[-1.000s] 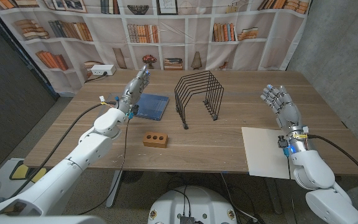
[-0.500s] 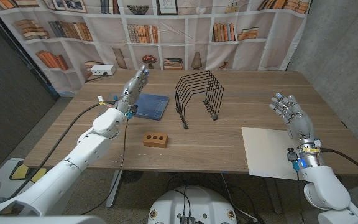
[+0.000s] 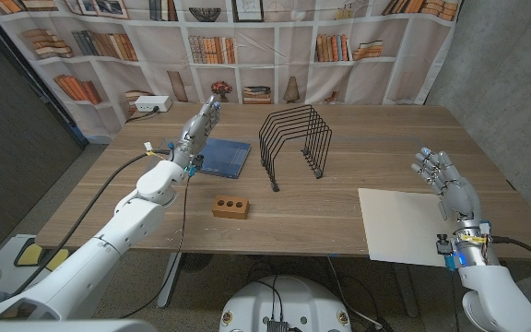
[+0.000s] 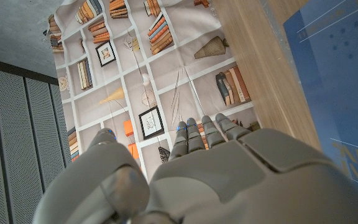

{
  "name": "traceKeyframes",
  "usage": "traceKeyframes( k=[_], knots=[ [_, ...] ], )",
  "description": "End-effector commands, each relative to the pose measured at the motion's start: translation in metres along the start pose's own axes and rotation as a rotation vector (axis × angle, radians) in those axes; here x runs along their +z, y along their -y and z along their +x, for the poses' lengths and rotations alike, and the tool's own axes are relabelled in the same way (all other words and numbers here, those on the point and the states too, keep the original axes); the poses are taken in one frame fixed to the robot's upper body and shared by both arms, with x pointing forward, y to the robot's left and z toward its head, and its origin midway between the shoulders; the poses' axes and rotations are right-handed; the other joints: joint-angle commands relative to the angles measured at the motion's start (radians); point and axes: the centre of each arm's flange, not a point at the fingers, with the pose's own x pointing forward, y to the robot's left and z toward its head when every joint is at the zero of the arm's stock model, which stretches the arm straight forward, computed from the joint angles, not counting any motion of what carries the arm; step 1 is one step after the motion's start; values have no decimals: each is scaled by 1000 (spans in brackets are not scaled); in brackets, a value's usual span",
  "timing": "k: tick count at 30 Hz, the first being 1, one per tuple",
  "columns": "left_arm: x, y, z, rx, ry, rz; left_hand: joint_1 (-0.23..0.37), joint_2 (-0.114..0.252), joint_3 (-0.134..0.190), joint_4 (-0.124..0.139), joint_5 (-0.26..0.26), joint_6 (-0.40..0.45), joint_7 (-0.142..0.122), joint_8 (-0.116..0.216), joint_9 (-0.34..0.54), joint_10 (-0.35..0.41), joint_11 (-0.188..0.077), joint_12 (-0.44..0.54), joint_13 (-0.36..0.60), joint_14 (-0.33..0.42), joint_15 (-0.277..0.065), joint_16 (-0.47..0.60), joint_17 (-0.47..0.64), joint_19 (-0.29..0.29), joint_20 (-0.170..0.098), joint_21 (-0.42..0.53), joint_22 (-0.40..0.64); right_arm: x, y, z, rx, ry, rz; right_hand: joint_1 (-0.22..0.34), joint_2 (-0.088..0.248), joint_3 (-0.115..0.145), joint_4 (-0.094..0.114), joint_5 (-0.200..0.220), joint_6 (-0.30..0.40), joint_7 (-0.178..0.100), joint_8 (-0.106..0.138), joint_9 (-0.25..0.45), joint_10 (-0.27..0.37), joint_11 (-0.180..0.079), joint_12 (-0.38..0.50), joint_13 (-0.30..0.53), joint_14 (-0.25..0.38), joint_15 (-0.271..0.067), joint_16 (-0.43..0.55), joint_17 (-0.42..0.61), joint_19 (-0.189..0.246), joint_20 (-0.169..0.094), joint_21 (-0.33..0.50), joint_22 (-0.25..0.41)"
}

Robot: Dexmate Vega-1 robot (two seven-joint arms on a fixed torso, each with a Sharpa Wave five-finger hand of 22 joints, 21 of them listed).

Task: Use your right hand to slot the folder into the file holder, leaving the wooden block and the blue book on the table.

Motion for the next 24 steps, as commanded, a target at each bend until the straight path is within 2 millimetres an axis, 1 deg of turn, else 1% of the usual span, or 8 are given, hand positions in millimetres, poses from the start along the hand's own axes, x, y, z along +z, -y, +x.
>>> traceKeyframes(
  k=[1, 10, 14, 19, 23, 24],
  knots=[
    [8, 3, 12, -15, 10, 15, 3, 7, 5, -2, -4, 10, 1, -1, 2, 13, -3, 0, 3, 5, 1, -4, 2, 9, -15, -2, 6, 3, 5, -22, -7, -32, -40, 13, -3, 4, -7, 0, 12, 11, 2, 4, 9, 17, 2, 2, 5, 7, 2, 2, 10, -55, -4, 2],
    [12, 10, 22, -37, 5, 23, 6, 10, 6, -3, -5, 10, 0, -3, 2, 13, -1, -3, 3, 5, 2, -5, 2, 11, -14, -3, 6, 0, 10, -33, -22, -52, -59, 14, -3, 3, -8, 0, 12, 7, 0, 4, 8, 3, -1, 3, 8, 0, 3, 2, 14, -56, -4, 1],
    [11, 11, 23, -39, 1, 27, 8, 12, 7, -4, -5, 11, 2, -5, 2, 14, -1, -5, 3, 5, 3, -6, 2, 10, -14, -5, 6, 0, 11, -38, -28, -58, -73, 14, -4, 2, -8, 0, 15, 5, 0, 4, 11, 4, -1, 3, 11, 0, 4, 2, 17, -56, -4, 1],
    [8, 12, 22, -31, -10, 16, 9, 14, 7, -4, -6, 12, 2, -5, 2, 13, -1, -6, 3, 4, 3, -7, 2, 10, -14, -6, 6, 6, 13, -43, -46, -52, -105, 15, -6, 1, -9, 0, 17, 5, 0, 4, 15, 2, -1, 3, 14, -4, 5, 2, 20, -56, -4, 1],
    [8, 13, 22, -32, -3, 19, 11, 16, 8, -4, -6, 12, 2, -6, 2, 14, -1, -7, 3, 5, 3, -7, 2, 9, -14, -7, 6, 7, 13, -48, -59, -34, -141, 16, -7, 1, -11, 0, 17, 1, 0, 5, 17, -6, -1, 3, 16, -7, 5, 2, 22, -59, -5, 1],
    [8, 13, 22, -34, -2, 19, 11, 16, 8, -4, -6, 12, 2, -6, 2, 14, -2, -7, 3, 5, 3, -7, 2, 9, -13, -7, 6, 7, 13, -49, -65, -31, -154, 16, -8, 0, -11, 0, 19, -3, 0, 5, 18, -15, -1, 3, 17, -10, 5, 2, 23, -60, -5, 1]
  ],
)
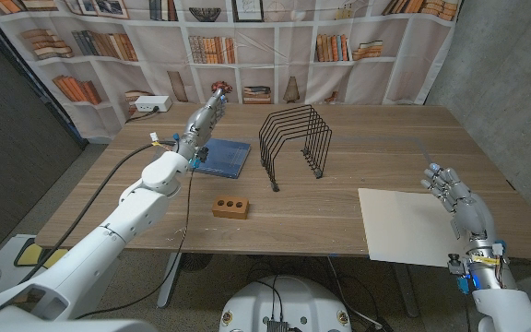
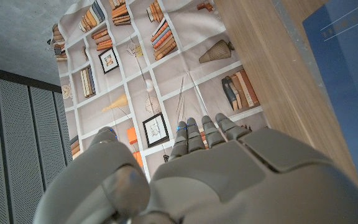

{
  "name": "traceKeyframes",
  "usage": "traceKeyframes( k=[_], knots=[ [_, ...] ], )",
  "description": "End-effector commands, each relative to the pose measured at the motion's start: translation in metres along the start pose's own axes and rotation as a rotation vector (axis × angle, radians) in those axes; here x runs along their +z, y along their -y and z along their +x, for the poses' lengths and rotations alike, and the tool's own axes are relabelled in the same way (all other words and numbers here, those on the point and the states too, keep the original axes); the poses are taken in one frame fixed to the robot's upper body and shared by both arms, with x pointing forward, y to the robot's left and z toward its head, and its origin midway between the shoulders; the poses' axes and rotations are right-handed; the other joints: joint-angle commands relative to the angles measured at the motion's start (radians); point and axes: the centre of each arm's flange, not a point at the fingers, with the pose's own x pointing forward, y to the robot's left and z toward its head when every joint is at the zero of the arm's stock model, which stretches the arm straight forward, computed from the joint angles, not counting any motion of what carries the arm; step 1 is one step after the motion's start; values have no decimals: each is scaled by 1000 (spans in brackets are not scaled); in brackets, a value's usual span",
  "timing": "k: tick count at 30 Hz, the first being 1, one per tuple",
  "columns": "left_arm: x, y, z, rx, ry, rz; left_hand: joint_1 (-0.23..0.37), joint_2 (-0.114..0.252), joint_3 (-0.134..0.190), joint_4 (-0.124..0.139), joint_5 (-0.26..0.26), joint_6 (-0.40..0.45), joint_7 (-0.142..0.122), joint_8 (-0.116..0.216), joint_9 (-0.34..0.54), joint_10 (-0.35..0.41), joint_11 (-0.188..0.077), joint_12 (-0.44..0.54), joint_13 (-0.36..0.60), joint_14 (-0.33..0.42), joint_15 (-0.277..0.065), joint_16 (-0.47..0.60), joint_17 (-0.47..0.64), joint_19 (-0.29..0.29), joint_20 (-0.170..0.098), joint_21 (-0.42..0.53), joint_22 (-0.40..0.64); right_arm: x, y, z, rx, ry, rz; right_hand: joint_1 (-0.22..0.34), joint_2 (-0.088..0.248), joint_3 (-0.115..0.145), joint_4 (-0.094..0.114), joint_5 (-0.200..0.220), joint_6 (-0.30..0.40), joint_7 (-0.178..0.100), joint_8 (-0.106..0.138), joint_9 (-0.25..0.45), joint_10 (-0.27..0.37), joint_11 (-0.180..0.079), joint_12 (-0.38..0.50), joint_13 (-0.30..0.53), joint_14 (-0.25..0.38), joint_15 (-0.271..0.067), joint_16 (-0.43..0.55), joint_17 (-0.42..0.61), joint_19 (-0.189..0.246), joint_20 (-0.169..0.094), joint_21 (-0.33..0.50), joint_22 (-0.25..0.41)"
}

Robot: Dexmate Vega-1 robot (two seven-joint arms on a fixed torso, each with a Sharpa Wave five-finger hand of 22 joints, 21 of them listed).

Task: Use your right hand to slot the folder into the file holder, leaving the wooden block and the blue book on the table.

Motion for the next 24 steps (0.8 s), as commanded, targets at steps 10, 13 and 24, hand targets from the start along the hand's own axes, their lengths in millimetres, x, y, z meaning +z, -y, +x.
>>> traceKeyframes(
  k=[10, 13, 24],
  knots=[
    [-2, 3, 2, 1, -2, -3, 4, 10, 6, -3, -1, 7, -4, -5, 3, 12, 5, -5, 3, 6, 3, -2, 2, 6, -17, -2, 1, 9, 4, -33, -95, 38, -243, 12, -12, 0, -8, 1, 10, -23, -1, 5, 11, -41, -2, 4, 18, -24, 5, 2, 18, -71, -7, 0],
    [-1, 2, 2, 6, 3, -4, 5, 10, 6, -3, -1, 7, -3, -5, 3, 11, 4, -6, 3, 6, 3, -3, 2, 6, -16, -2, 1, 11, 4, -39, -115, 33, -299, 13, -13, -1, -9, 2, 11, -28, -1, 5, 12, -46, -3, 4, 19, -28, 5, 2, 18, -76, -8, 0],
    [9, -1, 2, 20, 26, 1, 8, 13, 6, -4, -2, 8, -3, -7, 3, 12, 3, -9, 3, 7, 4, -3, 2, 7, -16, -4, 1, 17, 11, -67, -158, 9, -379, 17, -34, -11, -15, 13, 2, -67, -6, 6, -2, -97, -13, 5, 37, -69, 8, 2, 32, -105, -10, -1]
  ],
)
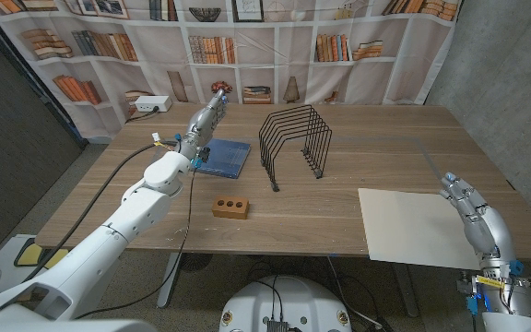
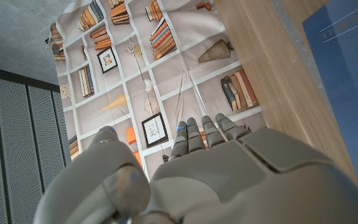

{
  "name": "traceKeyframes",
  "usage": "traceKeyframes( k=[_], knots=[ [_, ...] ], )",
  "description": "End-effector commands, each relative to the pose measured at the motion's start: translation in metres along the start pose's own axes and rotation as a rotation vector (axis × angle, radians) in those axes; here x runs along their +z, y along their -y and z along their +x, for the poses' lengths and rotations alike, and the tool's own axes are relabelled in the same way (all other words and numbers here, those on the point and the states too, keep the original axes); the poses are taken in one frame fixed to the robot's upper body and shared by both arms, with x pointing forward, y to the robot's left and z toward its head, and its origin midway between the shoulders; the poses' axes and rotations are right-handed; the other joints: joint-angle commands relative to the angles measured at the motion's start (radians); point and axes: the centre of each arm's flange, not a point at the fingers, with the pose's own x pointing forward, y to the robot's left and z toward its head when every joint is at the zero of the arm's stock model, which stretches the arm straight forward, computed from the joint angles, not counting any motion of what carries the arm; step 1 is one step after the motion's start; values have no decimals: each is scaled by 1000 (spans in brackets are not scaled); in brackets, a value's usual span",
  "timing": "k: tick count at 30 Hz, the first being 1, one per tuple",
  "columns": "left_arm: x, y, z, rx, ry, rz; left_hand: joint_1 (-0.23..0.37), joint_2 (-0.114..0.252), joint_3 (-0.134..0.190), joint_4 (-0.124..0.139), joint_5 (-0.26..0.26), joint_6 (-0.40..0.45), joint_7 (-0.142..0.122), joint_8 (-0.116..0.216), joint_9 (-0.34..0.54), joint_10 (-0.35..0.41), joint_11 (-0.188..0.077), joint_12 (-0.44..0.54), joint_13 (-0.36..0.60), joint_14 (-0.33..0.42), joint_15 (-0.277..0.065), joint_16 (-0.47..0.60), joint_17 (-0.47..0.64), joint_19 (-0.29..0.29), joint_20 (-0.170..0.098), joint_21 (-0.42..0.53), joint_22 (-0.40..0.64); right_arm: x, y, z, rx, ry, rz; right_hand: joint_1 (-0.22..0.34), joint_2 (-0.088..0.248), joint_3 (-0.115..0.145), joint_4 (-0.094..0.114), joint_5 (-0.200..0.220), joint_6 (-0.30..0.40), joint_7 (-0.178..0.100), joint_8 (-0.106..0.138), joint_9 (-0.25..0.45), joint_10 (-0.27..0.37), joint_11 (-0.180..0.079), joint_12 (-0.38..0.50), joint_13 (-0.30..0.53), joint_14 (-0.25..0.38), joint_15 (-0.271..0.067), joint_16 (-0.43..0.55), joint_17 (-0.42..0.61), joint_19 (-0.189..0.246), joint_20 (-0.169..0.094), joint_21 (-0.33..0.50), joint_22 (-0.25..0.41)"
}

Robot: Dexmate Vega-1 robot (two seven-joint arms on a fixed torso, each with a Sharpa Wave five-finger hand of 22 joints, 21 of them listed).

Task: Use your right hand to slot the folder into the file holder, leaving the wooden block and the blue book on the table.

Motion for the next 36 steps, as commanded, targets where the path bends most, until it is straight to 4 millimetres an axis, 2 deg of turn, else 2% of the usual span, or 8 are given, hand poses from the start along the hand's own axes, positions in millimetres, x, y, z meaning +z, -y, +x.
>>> traceKeyframes(
  k=[1, 4, 7, 11, 12, 18, 30, 36],
  knots=[
    [9, -2, -1, 10, 23, 4, 2, 7, 6, -4, -2, 8, -3, -4, 3, 6, -3, -5, 3, 7, 4, -3, 2, 7, -16, -4, 1, 3, 9, -27, -55, -7, -112, -2, -17, -3, -5, 15, 7, -31, 1, 6, 4, -19, -4, 5, 33, -62, 12, 3, 24, -112, 2, 2],
    [12, -3, -1, 10, 26, 8, 2, 7, 6, -4, -3, 8, -3, -4, 3, 8, 0, -5, 3, 8, 4, -3, 3, 7, -16, -5, 1, 2, 9, -32, -68, 5, -133, -3, -27, -9, -5, 24, 55, -53, 17, 7, 55, -33, 13, 6, 58, -80, 15, 4, 38, -121, 2, 1],
    [17, -4, 0, 17, 36, 13, 3, 8, 6, -5, -3, 9, -2, -4, 3, 7, 0, -6, 3, 8, 4, -3, 3, 8, -15, -5, 1, 1, 9, -37, -61, 16, -179, -4, -31, -12, -5, 26, 60, -62, 17, 7, 62, -40, 15, 6, 60, -90, 14, 4, 41, -126, 1, 1],
    [21, -5, 1, 23, 48, 20, 4, 9, 6, -5, -3, 8, -3, -5, 3, 8, 2, -7, 3, 8, 4, -4, 3, 8, -15, -6, 1, 1, 9, -42, -51, 32, -282, -4, -33, -13, -6, 29, 55, -67, 13, 7, 54, -53, 10, 6, 55, -96, 10, 4, 39, -131, -1, 1],
    [22, -6, 0, 26, 48, 21, 4, 9, 6, -5, -4, 8, -3, -5, 3, 8, 2, -7, 3, 8, 4, -4, 3, 8, -15, -6, 1, 1, 10, -44, -39, 41, -351, -2, -34, -13, -6, 31, 52, -68, 12, 7, 48, -57, 7, 6, 51, -96, 8, 4, 37, -133, -3, 1],
    [22, -7, -2, 29, 49, 24, 5, 10, 6, -5, -4, 9, -4, -6, 3, 10, 1, -7, 4, 8, 5, -4, 3, 8, -15, -6, 2, 7, 10, -48, -37, 84, -515, 10, -31, -9, -11, 38, 43, -76, 7, 7, 33, -60, 0, 6, 38, -97, 1, 3, 28, -136, -9, 1],
    [27, -11, -8, 45, 66, 25, 7, 12, 6, -6, -5, 9, -2, -8, 3, 11, 1, -9, 4, 11, 4, -4, 3, 9, -13, -8, 2, 10, 7, -63, -46, 105, -669, 35, -31, -3, -20, 49, 35, -86, 3, 8, 19, -77, -7, 7, 23, -102, -4, 2, 15, -142, -16, 1],
    [32, -13, -8, 47, 74, 34, 8, 13, 6, -6, -5, 10, -3, -8, 3, 12, 1, -9, 4, 11, 3, -4, 3, 9, -13, -8, 2, 11, 10, -70, -17, 86, -716, 49, -33, 1, -26, 55, 36, -88, 4, 8, 16, -73, -9, 7, 20, -101, -4, 2, 12, -140, -18, 1]
  ],
)
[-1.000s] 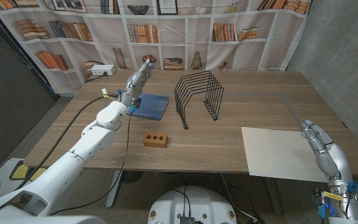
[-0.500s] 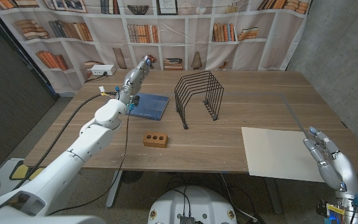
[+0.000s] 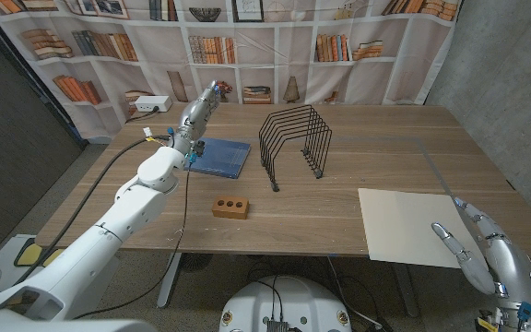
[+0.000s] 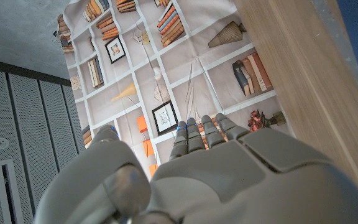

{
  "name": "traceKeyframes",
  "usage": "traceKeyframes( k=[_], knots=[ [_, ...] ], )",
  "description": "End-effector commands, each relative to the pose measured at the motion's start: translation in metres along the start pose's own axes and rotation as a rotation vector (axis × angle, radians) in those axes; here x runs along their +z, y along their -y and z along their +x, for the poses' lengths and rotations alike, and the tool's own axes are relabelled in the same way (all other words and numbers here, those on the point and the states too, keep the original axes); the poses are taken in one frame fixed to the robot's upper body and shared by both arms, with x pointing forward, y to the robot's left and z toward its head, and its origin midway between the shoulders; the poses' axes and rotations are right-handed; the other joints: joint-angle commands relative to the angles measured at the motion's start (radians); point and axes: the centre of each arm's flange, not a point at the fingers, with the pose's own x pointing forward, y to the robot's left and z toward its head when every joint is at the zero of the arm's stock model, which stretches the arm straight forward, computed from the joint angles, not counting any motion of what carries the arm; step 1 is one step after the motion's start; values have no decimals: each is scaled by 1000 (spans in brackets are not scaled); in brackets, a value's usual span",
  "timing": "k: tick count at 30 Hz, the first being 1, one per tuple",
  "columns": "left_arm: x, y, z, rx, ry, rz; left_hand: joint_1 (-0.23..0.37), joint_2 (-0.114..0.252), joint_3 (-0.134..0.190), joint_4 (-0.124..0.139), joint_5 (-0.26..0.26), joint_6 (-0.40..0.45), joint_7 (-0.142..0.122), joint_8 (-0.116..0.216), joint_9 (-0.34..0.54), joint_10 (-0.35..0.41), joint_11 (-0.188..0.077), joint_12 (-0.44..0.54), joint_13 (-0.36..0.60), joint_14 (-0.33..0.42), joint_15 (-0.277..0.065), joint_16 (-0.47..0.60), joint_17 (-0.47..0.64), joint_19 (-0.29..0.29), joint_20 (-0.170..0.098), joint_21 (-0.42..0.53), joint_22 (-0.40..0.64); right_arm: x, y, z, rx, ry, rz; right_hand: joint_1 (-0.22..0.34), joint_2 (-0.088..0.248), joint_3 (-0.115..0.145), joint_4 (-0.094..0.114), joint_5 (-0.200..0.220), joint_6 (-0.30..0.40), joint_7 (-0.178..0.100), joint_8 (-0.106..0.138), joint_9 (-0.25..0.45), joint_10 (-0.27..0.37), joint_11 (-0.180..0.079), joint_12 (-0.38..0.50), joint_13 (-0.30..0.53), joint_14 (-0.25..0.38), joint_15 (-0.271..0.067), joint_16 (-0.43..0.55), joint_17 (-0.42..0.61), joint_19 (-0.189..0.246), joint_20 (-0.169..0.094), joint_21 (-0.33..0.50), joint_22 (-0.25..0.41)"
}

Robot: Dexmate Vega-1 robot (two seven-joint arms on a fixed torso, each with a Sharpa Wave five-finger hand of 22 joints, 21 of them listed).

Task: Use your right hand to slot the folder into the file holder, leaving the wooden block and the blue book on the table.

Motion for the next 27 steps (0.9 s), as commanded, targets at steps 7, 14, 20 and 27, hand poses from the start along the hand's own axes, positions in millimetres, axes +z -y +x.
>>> traceKeyframes(
  k=[7, 14, 20, 27],
  knots=[
    [10, -8, -1, 9, 23, 11, 2, 7, 2, -3, -6, 10, -3, -5, 3, 13, -1, -3, 4, 7, -3, -1, 3, 6, -8, -3, 2, 7, 2, -13, 49, 46, -214, 111, -10, 29, -34, 30, -32, -10, -9, 3, -31, 5, -12, 3, -33, -100, -4, 1, -20, -132, -14, -1],
    [12, -11, -1, 13, 31, 13, 3, 8, 1, -3, -6, 11, -4, -5, 3, 12, -2, -4, 4, 8, -4, -1, 3, 6, -6, -4, 2, 11, -2, -14, 78, 55, -267, 252, -49, 52, -40, 55, -103, -8, -15, 4, -89, 13, -25, 4, -76, -97, -5, 1, -45, -133, -17, -2],
    [14, -13, -1, 16, 42, 12, 4, 9, 1, -3, -7, 11, -5, -6, 3, 14, -1, -5, 4, 7, -5, -2, 3, 5, -3, -5, 2, 14, -2, -15, 112, 68, -333, 418, -49, 90, -38, 75, -175, -3, -15, 6, -117, 18, -24, 5, -98, -103, -3, 0, -49, -139, -15, -3],
    [14, -15, -4, 31, 37, 16, 5, 10, 1, -3, -7, 12, -6, -6, 3, 15, -3, -5, 4, 7, -4, -2, 3, 5, -1, -6, 2, 16, -4, -17, 148, 69, -360, 467, -45, 101, -37, 77, -187, 9, -12, 6, -130, 20, -25, 4, -104, -101, -2, 0, -56, -139, -16, -3]
  ],
)
